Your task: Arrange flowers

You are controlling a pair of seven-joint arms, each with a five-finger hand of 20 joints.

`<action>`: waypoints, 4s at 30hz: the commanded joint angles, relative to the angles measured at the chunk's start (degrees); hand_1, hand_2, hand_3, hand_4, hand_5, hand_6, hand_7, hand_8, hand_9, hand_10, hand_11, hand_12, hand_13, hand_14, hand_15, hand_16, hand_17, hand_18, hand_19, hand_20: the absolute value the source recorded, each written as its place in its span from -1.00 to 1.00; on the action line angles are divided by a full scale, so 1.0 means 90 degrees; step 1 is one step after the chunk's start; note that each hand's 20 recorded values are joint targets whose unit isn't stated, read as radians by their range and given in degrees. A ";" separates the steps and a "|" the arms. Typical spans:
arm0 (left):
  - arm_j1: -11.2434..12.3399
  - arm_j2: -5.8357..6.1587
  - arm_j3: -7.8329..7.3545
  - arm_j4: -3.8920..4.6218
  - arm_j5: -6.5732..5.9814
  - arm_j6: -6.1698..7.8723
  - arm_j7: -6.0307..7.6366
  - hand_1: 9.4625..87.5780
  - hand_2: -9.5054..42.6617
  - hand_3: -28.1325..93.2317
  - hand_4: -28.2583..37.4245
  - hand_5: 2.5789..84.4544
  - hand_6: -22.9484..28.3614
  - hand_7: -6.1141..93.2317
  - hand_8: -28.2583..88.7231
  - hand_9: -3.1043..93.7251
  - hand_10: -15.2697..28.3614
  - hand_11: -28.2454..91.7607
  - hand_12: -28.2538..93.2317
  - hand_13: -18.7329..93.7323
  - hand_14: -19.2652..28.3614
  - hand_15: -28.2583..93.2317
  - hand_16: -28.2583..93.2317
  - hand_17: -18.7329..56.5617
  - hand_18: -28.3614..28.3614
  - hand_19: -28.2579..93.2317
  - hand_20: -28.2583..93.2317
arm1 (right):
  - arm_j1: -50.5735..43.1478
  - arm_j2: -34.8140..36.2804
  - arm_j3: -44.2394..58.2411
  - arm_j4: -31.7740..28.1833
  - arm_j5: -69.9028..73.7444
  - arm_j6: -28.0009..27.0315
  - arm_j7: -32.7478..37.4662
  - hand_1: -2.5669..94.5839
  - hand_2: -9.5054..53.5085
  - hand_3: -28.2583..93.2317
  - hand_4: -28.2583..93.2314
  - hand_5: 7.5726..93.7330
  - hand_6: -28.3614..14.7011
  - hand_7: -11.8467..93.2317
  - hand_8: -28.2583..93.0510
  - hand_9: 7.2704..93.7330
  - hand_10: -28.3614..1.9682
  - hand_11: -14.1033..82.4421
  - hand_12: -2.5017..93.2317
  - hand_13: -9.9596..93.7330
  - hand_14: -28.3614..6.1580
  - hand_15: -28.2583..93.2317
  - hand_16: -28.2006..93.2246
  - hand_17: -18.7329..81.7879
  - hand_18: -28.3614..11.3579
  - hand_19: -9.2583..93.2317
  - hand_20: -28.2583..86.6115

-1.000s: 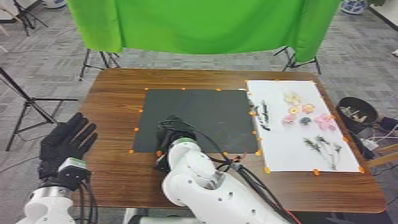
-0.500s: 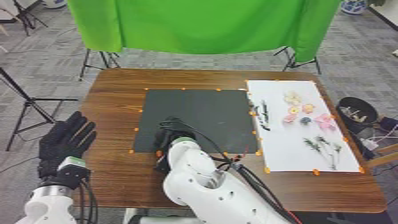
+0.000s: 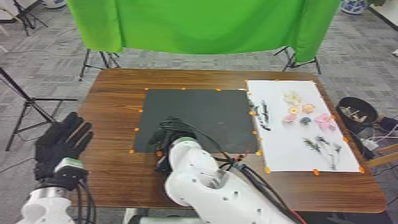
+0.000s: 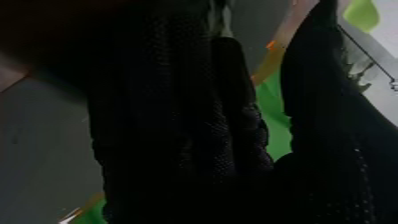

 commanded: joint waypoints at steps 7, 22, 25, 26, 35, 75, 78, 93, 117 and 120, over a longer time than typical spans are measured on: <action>0.0385 -0.0376 -0.0252 -0.0175 0.0114 -0.0227 0.0039 -0.53 0.01 0.68 -0.98 -0.06 0.28 -0.52 -0.67 -0.31 0.43 -0.10 -0.38 -0.25 0.50 0.12 -0.68 -0.68 0.50 0.08 -0.40 | -0.1438 0.3097 0.2089 -0.2043 -0.1649 0.1538 -0.0578 -0.27 -1.00 0.81 -1.00 0.22 -0.05 0.04 -0.81 0.55 -0.39 -0.26 -0.57 0.61 -0.26 0.08 -0.20 0.14 -0.79 0.47 -0.35; 0.0524 -0.0332 -0.0343 -0.0248 0.0034 -0.0271 0.0190 -0.53 0.01 0.68 -0.99 -0.06 0.28 -0.53 -0.67 -0.30 0.42 -0.11 -0.37 -0.25 0.50 0.12 -0.68 -0.68 0.50 0.07 -0.40 | -0.4836 0.3868 0.6434 -0.3192 -0.1063 -0.0292 0.0212 -0.33 -1.00 0.78 -1.00 0.02 -0.16 -0.56 -0.71 0.06 -0.43 -0.51 -0.67 0.20 -0.40 0.01 -0.27 -0.15 -0.74 0.50 -0.29; 0.0486 -0.0341 -0.0303 -0.0236 0.0041 -0.0285 0.0169 -0.53 0.01 0.68 -0.99 -0.06 0.28 -0.53 -0.67 -0.30 0.42 -0.11 -0.37 -0.25 0.50 0.12 -0.68 -0.68 0.50 0.07 -0.40 | -0.4924 0.3793 0.6559 -0.3211 -0.0799 -0.0705 0.0359 -0.31 -1.00 0.78 -1.00 0.01 -0.17 -0.57 -0.71 0.03 -0.43 -0.52 -0.67 0.18 -0.43 -0.01 -0.27 -0.16 -0.75 0.50 -0.28; 0.0508 -0.0344 -0.0299 -0.0244 0.0038 -0.0288 0.0168 -0.53 0.01 0.68 -0.99 -0.06 0.28 -0.53 -0.67 -0.30 0.42 -0.11 -0.37 -0.25 0.50 0.12 -0.68 -0.68 0.50 0.07 -0.40 | -0.4944 0.3748 0.6598 -0.3222 -0.0703 -0.0826 0.0398 -0.31 -1.00 0.78 -1.00 0.01 -0.17 -0.57 -0.71 0.03 -0.42 -0.52 -0.67 0.17 -0.43 -0.01 -0.28 -0.16 -0.76 0.50 -0.28; 0.0564 -0.0396 -0.0306 -0.0270 0.0043 -0.0256 0.0123 -0.53 0.01 0.67 -0.99 -0.06 0.28 -0.53 -0.67 -0.30 0.42 -0.11 -0.37 -0.25 0.50 0.12 -0.68 -0.68 0.50 0.07 -0.40 | -0.4889 0.3565 0.6436 -0.2821 -0.0569 -0.0847 0.0300 -0.25 -1.00 0.77 -1.00 0.06 -0.12 -0.57 -0.71 0.06 -0.35 -0.52 -0.68 0.19 -0.40 -0.01 -0.28 -0.16 -0.74 0.50 -0.25; 0.0702 -0.0369 -0.0288 -0.0358 0.0031 -0.0204 0.0050 -0.53 0.04 0.67 -0.99 -0.05 0.28 -0.53 -0.67 -0.28 0.43 -0.09 -0.36 -0.25 0.50 0.12 -0.68 -0.68 0.51 0.08 -0.40 | -0.2759 0.3621 0.3920 -0.3176 -0.0667 0.1280 -0.0844 0.13 -1.00 0.75 -0.94 0.65 0.29 0.12 -0.43 0.92 0.13 -0.56 -0.18 0.62 0.15 -0.09 0.10 -0.06 -0.55 0.52 -0.11; 0.0637 -0.0348 -0.0247 -0.0335 0.0077 -0.0223 -0.0001 -0.53 0.04 0.67 -0.99 -0.05 0.28 -0.52 -0.67 -0.28 0.43 -0.09 -0.36 -0.25 0.51 0.13 -0.68 -0.68 0.51 0.08 -0.40 | -0.2037 0.3259 0.3167 -0.2925 -0.0665 0.1030 -0.0793 0.06 -1.00 0.79 -0.90 0.62 0.29 0.15 -0.38 0.92 0.15 -0.53 -0.15 0.61 0.10 -0.03 0.08 -0.06 -0.58 0.53 -0.10; 0.0220 -0.0196 0.0110 -0.0193 0.0145 -0.0145 -0.0405 -0.53 0.04 0.67 -0.99 -0.05 0.28 -0.53 -0.67 -0.28 0.43 -0.10 -0.36 -0.25 0.51 0.12 -0.68 -0.68 0.50 0.07 -0.40 | -0.0352 0.1298 0.1046 -0.0744 -0.1040 0.0083 -0.0146 -0.02 -1.00 0.85 -0.84 0.52 0.26 0.29 -0.33 0.88 0.10 -0.41 -0.07 0.57 -0.10 0.15 0.00 -0.09 -0.77 0.58 -0.09; 0.0044 -0.0168 0.0185 -0.0119 0.0215 -0.0131 -0.0730 -0.53 0.04 0.67 -0.99 -0.05 0.28 -0.53 -0.67 -0.28 0.43 -0.09 -0.36 -0.25 0.51 0.13 -0.68 -0.68 0.51 0.08 -0.40 | -0.0751 0.0770 0.0853 -0.0790 -0.1166 -0.0034 0.0314 -0.11 -1.00 0.83 -0.95 0.40 0.01 -0.22 -0.55 0.63 -0.31 -0.06 -0.49 0.49 -0.35 0.25 -0.25 -0.13 -0.95 0.64 -0.16; 0.0081 -0.0175 0.0173 -0.0123 0.0196 -0.0129 -0.0663 -0.53 0.04 0.67 -0.99 -0.05 0.28 -0.53 -0.67 -0.28 0.43 -0.09 -0.36 -0.25 0.51 0.13 -0.68 -0.68 0.51 0.08 -0.40 | -0.0727 0.0827 0.0835 -0.0846 -0.1172 0.0068 0.0258 -0.13 -1.00 0.84 -0.94 0.40 0.00 -0.25 -0.71 0.63 -0.33 -0.06 -0.49 0.49 -0.36 0.25 -0.25 -0.13 -0.95 0.64 -0.16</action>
